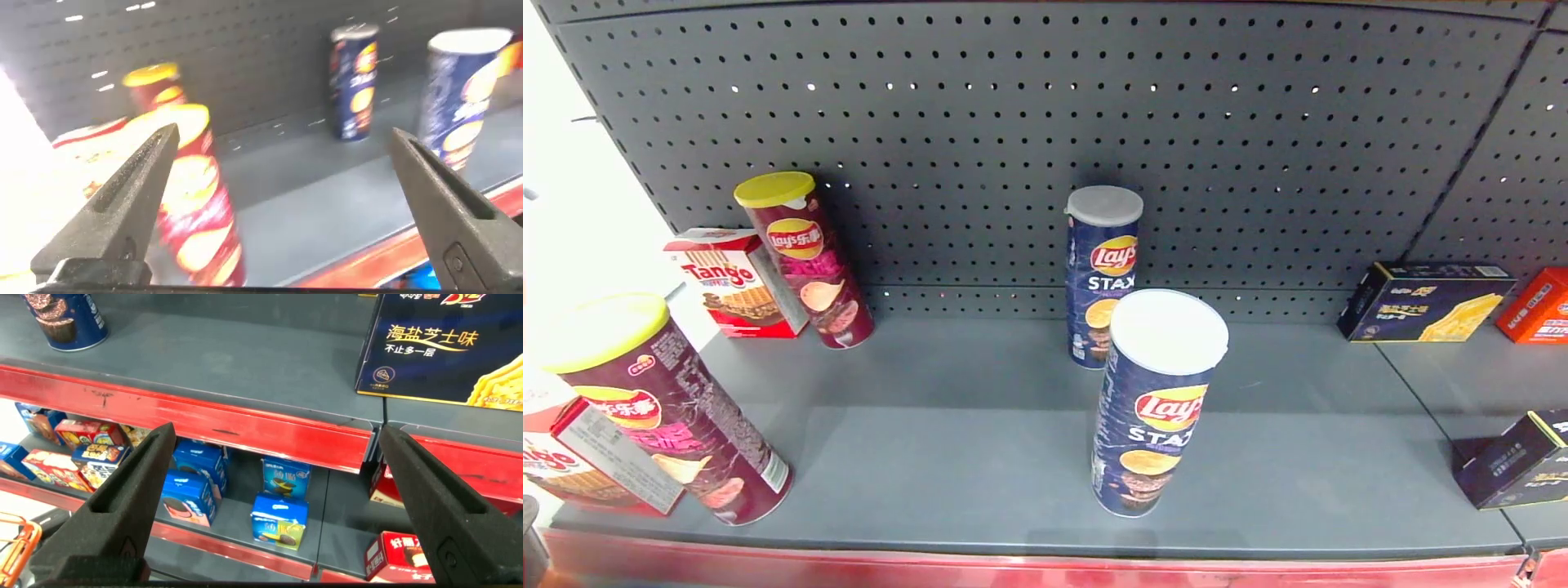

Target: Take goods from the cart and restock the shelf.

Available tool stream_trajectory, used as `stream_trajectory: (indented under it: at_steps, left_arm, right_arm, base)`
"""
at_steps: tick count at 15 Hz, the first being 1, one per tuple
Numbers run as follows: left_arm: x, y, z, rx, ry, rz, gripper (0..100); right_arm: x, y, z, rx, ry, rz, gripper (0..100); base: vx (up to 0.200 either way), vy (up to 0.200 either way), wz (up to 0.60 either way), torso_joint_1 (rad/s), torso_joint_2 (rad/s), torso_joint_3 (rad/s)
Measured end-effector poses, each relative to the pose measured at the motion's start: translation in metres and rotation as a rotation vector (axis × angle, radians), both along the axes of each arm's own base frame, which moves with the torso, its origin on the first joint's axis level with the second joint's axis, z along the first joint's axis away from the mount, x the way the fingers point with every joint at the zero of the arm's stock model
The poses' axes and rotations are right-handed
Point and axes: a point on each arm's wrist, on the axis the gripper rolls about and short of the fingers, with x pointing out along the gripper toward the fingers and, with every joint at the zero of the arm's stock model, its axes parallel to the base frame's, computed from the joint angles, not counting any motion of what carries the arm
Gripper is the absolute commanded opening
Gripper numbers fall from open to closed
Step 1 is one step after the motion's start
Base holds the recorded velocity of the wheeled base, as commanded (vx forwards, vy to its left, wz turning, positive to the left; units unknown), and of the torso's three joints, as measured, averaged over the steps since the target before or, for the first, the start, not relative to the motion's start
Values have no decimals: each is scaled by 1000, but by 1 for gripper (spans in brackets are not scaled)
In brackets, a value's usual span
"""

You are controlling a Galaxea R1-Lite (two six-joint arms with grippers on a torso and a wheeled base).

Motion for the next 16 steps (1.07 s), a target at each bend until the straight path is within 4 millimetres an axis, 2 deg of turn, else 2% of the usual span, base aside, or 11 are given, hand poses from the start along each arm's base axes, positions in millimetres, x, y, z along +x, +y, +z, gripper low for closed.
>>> stream_trajectory:
  at_steps: [4,6,9,16]
  left_arm:
    - [-16,0,-47,4,27,114,100]
    - [-20,-1,-75,-4,133,143,100]
    - [-26,-1,-104,9,280,115,100]
    - [-31,0,-109,-19,268,141,100]
  right_arm:
    - [0,0,0,0,0,0,100]
    - [0,0,0,0,0,0,100]
    - [0,0,0,0,0,0,100]
    - [0,0,0,0,0,0,100]
  base:
    - [0,0,0,0,0,0]
    - [0,0,0,0,0,0]
    - [0,0,0,0,0,0]
    - [0,0,0,0,0,0]
